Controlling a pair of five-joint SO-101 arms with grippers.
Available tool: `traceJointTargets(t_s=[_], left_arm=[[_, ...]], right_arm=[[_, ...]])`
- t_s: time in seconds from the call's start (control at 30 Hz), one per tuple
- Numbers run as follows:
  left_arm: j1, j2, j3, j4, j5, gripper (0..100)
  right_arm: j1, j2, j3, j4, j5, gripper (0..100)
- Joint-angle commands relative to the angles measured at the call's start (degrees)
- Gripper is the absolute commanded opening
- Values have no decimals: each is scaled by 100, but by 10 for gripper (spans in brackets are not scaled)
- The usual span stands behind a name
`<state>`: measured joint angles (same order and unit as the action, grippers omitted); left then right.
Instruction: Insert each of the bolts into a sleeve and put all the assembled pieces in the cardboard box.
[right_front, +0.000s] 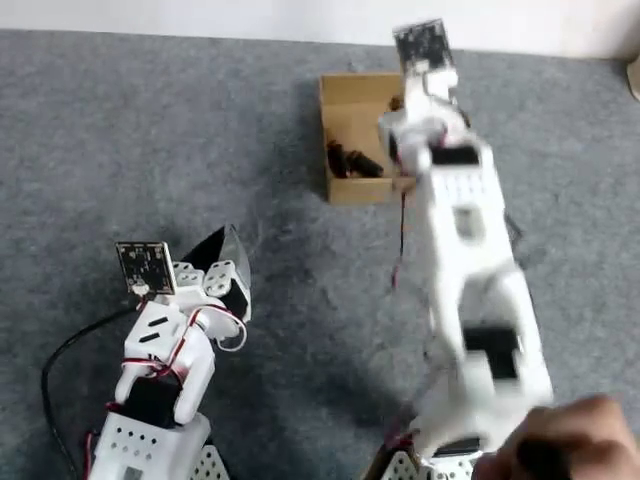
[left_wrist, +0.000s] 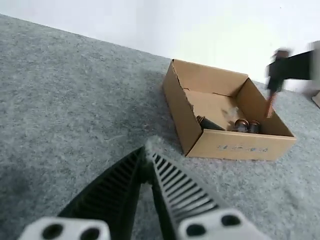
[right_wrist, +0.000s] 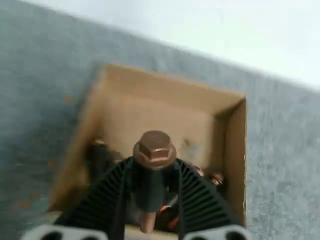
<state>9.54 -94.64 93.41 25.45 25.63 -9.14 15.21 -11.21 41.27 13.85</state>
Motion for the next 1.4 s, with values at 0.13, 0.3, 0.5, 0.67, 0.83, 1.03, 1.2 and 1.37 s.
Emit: traceJointTargets(t_s=[0.13, 0.3, 0.5, 0.67, 0.83, 1.03, 1.2, 1.37], left_arm=[[31, 4, -40, -176, 44, 7], [31, 4, -40, -176, 44, 7], [31, 4, -40, -176, 44, 7], [31, 4, -40, -176, 35, 7], [31, 4, -4, -185, 35, 7], [57, 4, 4, -185, 35, 7], [312, 4, 13, -158, -308, 7], [321, -4, 66, -185, -325, 7]], right_arm=[[303, 3451, -6105, 2343, -501, 110], [224, 4734, -8752, 3618, -510, 376], [75, 4470, -8927, 4690, -536, 402], [-286, 3565, -8963, 5446, -536, 402], [-848, 2492, -8936, 6000, -536, 402], [-954, 1349, -8787, 6000, -1257, 402], [-927, -215, -7116, 6000, -1284, 402], [-954, -2853, -4268, 5991, -1301, 402]])
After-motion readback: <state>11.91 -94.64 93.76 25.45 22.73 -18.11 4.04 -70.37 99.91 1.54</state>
